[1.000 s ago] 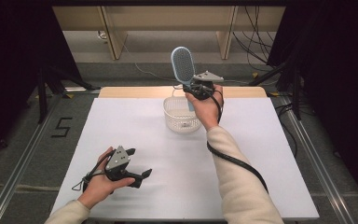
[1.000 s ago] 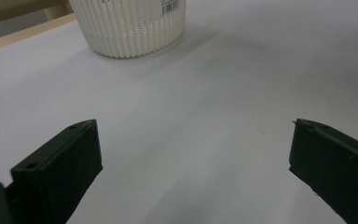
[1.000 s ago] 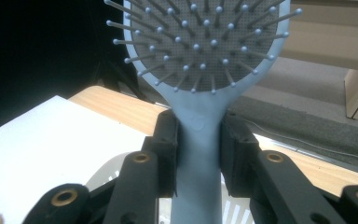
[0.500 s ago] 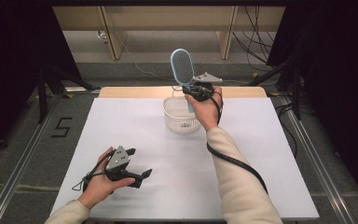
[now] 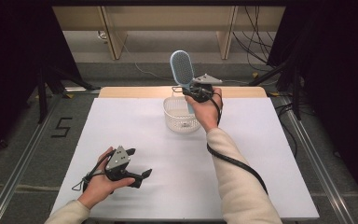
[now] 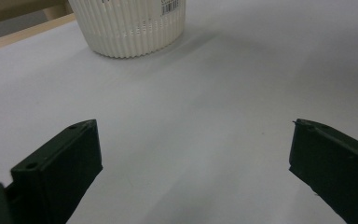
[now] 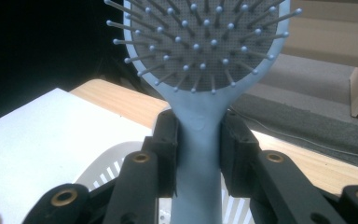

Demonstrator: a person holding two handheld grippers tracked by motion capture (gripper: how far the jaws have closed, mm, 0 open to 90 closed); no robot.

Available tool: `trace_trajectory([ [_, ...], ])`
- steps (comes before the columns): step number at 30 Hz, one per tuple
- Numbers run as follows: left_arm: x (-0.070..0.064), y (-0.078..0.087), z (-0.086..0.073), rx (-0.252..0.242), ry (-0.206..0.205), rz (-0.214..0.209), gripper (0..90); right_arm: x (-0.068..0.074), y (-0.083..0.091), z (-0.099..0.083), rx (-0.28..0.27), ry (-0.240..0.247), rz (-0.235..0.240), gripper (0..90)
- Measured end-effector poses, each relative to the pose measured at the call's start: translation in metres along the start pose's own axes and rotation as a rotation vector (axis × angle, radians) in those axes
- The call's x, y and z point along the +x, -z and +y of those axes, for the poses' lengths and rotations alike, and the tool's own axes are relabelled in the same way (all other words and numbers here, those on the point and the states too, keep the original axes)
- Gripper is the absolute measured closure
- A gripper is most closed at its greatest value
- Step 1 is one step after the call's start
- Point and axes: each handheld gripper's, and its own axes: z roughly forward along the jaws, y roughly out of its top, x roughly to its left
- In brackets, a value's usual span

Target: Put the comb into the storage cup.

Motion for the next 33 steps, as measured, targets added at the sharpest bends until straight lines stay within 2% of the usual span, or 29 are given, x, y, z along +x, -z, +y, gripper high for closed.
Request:
trace_trajectory([
  [33, -0.0004, -0.0003, 0.0002, -0.001, -0.002, 0.000, 1.6, 0.0015, -0.0031, -0.0098, 0.025, 0.008, 0.000, 70.6],
])
